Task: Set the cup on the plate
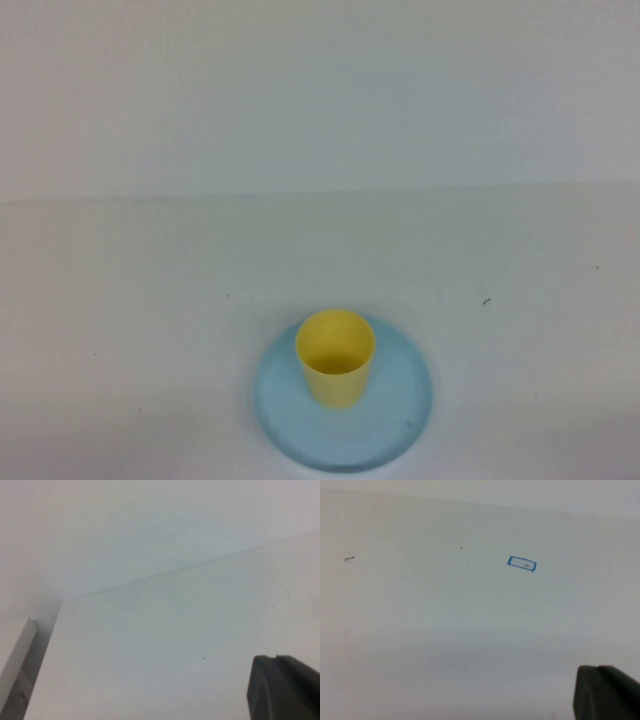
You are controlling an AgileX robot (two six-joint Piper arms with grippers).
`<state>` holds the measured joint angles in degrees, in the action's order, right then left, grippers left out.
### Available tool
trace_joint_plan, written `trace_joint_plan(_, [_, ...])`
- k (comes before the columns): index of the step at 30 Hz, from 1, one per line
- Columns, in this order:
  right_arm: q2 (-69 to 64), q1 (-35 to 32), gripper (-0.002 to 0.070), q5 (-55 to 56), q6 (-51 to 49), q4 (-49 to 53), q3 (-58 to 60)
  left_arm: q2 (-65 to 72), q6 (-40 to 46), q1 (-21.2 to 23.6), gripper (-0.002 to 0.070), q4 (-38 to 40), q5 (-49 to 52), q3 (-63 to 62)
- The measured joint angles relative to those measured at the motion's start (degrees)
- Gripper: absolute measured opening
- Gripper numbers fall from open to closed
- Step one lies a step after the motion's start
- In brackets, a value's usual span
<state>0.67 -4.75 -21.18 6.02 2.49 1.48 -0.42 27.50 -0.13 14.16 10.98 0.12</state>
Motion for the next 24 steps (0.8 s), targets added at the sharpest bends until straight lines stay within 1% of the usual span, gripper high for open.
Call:
trace_joint_plan(4, [0.0,-0.5,0.0,0.0,-0.1,-0.5,0.0,0.0,-11.9,0.0,0.0,-9.1,0.2,0.0])
trace_joint_plan(6, [0.0,-0.5,0.0,0.0,-0.1,-0.7,0.0,0.0,-14.4,0.0,0.0,-10.7,1.4,0.0])
trace_joint_plan(11, [0.0,-0.5,0.0,0.0,-0.2,-0.8,0.0,0.0,-14.7,0.0,0.0,-10.9,8.4,0.0])
trace_joint_plan(24, [0.0,-0.5,0.0,0.0,-0.2,-0.9,0.0,0.0,-13.3,0.0,0.0,-10.7,8.7,0.0])
